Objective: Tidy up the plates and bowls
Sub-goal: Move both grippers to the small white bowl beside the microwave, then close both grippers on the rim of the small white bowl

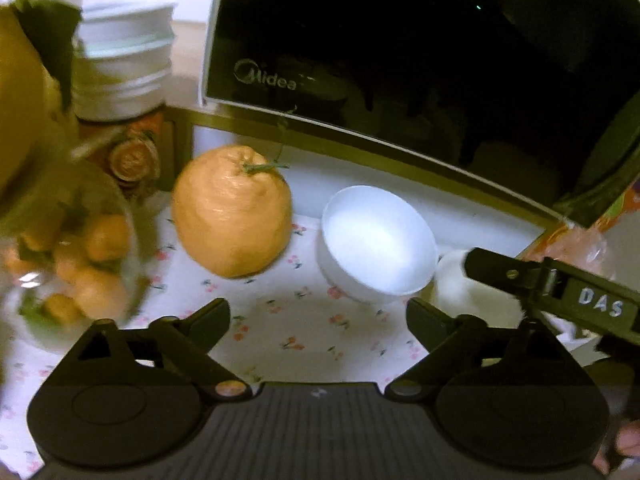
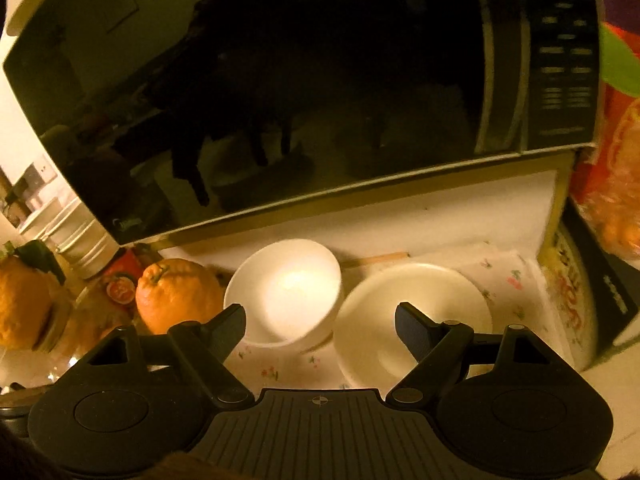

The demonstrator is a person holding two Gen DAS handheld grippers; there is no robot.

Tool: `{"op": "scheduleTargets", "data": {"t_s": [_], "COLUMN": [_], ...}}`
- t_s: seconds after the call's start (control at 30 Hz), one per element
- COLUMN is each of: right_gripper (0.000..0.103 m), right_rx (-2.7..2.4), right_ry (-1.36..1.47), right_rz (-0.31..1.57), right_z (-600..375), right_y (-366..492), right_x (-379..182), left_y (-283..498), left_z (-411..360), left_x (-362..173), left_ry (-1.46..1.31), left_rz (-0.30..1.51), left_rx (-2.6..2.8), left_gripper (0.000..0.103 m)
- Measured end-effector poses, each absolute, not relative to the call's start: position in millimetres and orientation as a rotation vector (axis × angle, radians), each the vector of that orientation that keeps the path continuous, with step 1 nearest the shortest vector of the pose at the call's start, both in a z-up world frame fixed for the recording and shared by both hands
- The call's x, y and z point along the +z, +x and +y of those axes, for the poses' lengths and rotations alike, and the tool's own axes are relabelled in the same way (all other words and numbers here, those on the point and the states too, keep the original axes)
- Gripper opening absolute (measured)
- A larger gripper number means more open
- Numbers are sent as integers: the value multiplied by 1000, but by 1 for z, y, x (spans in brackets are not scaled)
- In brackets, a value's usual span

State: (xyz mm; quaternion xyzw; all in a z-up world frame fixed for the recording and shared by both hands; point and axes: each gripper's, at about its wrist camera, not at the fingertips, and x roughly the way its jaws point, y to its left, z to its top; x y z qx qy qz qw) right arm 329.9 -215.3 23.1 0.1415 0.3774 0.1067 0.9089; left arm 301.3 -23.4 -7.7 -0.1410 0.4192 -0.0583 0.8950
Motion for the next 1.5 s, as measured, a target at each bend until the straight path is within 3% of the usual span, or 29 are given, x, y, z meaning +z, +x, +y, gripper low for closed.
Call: {"op": "scheduleTargets", "data": {"t_s": [0.13, 0.33, 0.5, 0.93, 1.17, 1.5], "right_gripper": [82, 54, 38, 17, 12, 12], "right_rx": [244, 235, 220, 174, 162, 149], "right_ry": [271, 256, 251, 239, 234, 226], "right_rz": [769, 770, 773, 800, 791, 778], "right_z": [-210, -206, -203, -197, -195, -192], "right_y": [348, 366, 376, 386, 384, 374], "right_x": [18, 9, 1, -13, -12, -2], "left_y": [314, 323, 326, 344, 347, 335], "left_z": [-26, -35, -40, -49, -44, -44], "left_x": [-15, -24, -28, -31, -35, -20], "left_ry": [-330, -339, -335, -280, -267, -254], "left_rz": [856, 847, 831, 811, 809, 804], "left_rx": [-138, -153, -148, -146, -142, -150], "left_gripper": [75, 53, 45, 20, 16, 16]}}
